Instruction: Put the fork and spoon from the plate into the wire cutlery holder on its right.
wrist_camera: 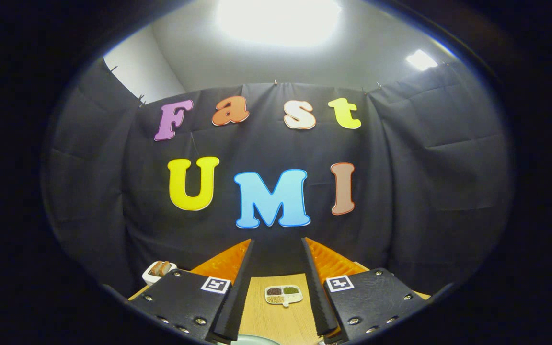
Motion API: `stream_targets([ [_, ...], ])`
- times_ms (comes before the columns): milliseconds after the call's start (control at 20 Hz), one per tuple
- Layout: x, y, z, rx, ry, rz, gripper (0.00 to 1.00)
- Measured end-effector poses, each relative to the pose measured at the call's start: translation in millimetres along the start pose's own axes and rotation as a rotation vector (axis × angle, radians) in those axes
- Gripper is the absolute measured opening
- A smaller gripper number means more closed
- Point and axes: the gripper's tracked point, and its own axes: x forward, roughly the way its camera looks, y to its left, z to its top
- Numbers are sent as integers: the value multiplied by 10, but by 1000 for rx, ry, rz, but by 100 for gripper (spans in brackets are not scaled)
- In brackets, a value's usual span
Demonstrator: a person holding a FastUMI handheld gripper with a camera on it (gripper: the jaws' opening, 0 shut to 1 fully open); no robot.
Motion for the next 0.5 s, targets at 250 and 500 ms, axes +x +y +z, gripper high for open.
stream_targets([
  [250,-7,138,38,-28,-31,34,58],
  [500,52,199,-39,-31,-4,56,58],
])
